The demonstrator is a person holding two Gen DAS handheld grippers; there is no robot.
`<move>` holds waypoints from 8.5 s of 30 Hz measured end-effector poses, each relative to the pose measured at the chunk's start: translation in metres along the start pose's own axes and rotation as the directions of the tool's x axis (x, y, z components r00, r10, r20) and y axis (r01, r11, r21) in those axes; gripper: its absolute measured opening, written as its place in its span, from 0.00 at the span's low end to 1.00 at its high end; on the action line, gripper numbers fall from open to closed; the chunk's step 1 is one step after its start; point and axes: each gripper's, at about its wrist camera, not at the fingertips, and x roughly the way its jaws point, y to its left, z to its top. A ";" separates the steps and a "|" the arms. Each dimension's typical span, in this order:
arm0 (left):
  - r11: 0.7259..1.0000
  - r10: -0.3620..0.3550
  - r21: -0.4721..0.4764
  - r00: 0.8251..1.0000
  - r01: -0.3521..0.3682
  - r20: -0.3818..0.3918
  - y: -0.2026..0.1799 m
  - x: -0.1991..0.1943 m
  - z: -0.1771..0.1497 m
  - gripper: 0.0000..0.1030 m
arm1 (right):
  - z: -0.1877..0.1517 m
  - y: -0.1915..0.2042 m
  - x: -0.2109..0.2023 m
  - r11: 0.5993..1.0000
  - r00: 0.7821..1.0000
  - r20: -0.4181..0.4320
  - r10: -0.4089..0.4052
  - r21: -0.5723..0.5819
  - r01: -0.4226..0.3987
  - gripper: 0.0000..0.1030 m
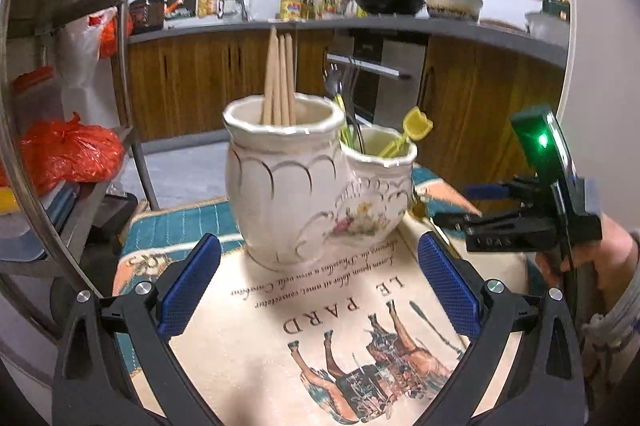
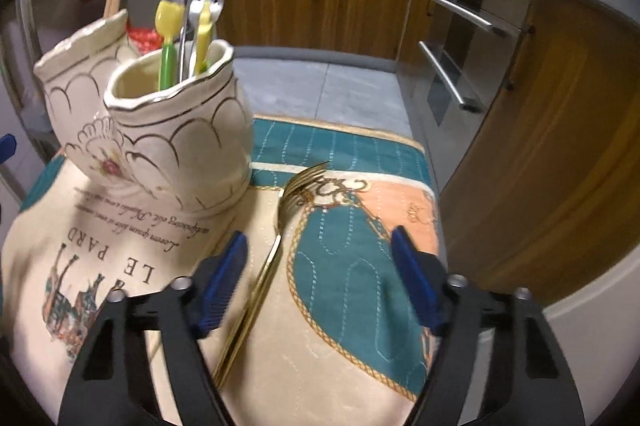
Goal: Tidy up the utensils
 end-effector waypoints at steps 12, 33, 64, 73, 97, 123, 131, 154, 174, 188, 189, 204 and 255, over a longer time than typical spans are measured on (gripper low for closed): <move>0.999 -0.029 0.024 0.997 0.031 -0.078 -0.015 0.016 -0.006 0.94 | 0.014 -0.002 0.035 0.993 0.992 -0.070 0.101 0.063 -0.097 0.28; 0.989 -0.071 0.110 0.963 0.103 -0.261 -0.093 0.039 -0.027 0.80 | 0.003 -0.024 -0.015 0.984 0.989 0.033 0.146 0.095 -0.148 0.04; 0.989 -0.053 0.111 0.944 0.094 -0.326 -0.101 0.058 -0.029 0.05 | 0.001 -0.016 -0.057 0.981 0.970 0.161 0.182 0.033 -0.189 0.04; 0.976 -0.180 0.092 0.971 0.195 -0.155 -0.085 0.001 -0.020 0.05 | 0.007 -0.008 -0.092 0.982 0.936 0.302 0.181 0.001 -0.191 0.04; 0.984 -0.146 -0.039 0.904 0.176 0.401 0.025 -0.056 0.076 0.05 | 0.053 0.014 -0.144 0.985 0.785 0.604 0.138 -0.003 -0.171 0.04; 0.981 -0.122 -0.094 0.911 0.172 0.394 0.063 0.025 0.071 0.04 | 0.076 0.014 -0.094 0.994 0.777 0.627 0.046 0.050 -0.099 0.04; 0.987 -0.095 -0.087 0.930 0.134 0.354 0.060 0.003 0.054 0.05 | 0.069 0.019 -0.080 0.993 0.805 0.589 0.072 0.035 -0.114 0.04; 0.997 0.024 -0.077 0.961 -0.002 0.277 0.061 0.004 0.049 0.34 | 0.063 0.031 -0.063 0.995 0.835 0.545 0.080 0.005 -0.099 0.04; 0.997 0.029 -0.080 0.969 -0.010 0.244 0.060 0.002 0.048 0.45 | 0.072 0.015 -0.049 0.987 0.858 0.506 0.089 0.073 -0.146 0.48; 0.998 0.036 -0.063 0.979 -0.023 0.202 0.044 -0.030 0.019 0.51 | 0.020 0.007 -0.100 0.988 0.853 0.514 0.089 0.065 -0.143 0.73; 0.998 0.034 -0.061 0.980 -0.022 0.197 0.042 -0.031 0.017 0.51 | 0.016 0.006 -0.103 0.987 0.854 0.513 0.089 0.067 -0.144 0.73; 0.997 0.072 -0.045 0.978 -0.065 0.196 0.020 -0.055 -0.021 0.88 | -0.040 0.008 -0.113 0.991 0.860 0.506 0.065 0.066 -0.114 0.89; 0.990 0.138 -0.020 0.971 -0.137 0.197 0.017 -0.048 -0.024 0.95 | -0.042 0.023 -0.102 0.998 0.859 0.510 0.041 0.027 -0.064 0.95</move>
